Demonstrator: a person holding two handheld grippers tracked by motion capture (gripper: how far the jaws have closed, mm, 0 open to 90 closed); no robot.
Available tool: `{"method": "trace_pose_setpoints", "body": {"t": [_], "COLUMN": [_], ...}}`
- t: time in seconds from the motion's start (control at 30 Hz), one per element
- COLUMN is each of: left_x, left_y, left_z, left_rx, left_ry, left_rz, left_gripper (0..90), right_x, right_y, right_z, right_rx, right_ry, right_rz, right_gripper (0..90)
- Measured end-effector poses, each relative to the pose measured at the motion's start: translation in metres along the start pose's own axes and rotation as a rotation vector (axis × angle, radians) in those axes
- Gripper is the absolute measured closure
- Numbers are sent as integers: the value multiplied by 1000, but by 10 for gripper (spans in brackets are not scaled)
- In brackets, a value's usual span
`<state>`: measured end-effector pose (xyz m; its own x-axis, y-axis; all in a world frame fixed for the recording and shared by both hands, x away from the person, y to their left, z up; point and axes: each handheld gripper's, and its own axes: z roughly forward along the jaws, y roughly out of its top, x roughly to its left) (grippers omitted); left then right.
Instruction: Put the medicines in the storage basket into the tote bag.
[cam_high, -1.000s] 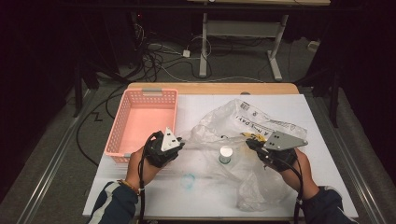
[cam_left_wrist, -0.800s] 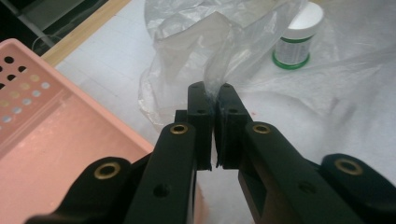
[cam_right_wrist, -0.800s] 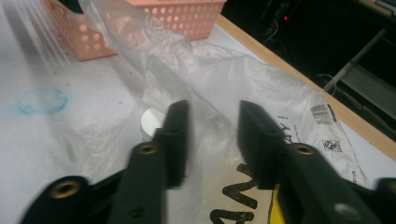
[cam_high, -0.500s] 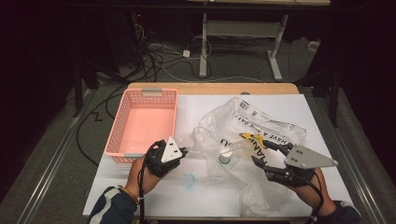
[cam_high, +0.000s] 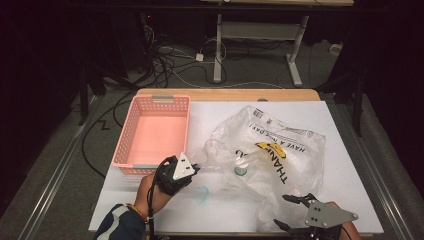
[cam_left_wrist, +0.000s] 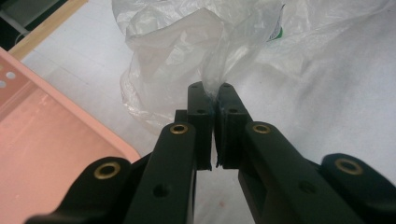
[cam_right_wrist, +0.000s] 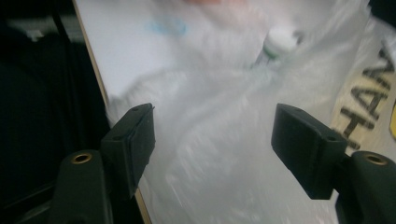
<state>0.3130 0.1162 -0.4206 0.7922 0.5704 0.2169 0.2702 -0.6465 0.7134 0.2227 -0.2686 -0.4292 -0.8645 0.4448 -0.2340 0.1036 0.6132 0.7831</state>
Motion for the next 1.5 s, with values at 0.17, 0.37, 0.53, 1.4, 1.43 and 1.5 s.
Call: {"method": "trace_pose_setpoints", "body": {"t": [0.17,0.37,0.53,1.4,1.43,1.5], "left_x": [-1,-2,-3,10,12,17], "left_y": [0,0,0,53,57,64], "left_z": [2,2,1,-57,-57,-58], "left_rx": [0,-8,-25,-295,-303,-313], "left_ry": [-7,-16,-21,53,60,78], "left_rz": [3,8,6,-14,-11,-5], "left_gripper": [839,839,839,840,840,840], "right_x": [-1,-1,-4,-52,-58,-68], "right_y": [-13,-18,-18,45,48,53], "right_z": [14,24,26,-39,-42,-48], "right_rx": [83,165,186,-234,-238,-245], "right_ry": [-27,0,7,-364,-377,-409], "right_rz": [-58,-85,-73,-50,-46,-50], "right_gripper": [387,683,855,900,900,900]}}
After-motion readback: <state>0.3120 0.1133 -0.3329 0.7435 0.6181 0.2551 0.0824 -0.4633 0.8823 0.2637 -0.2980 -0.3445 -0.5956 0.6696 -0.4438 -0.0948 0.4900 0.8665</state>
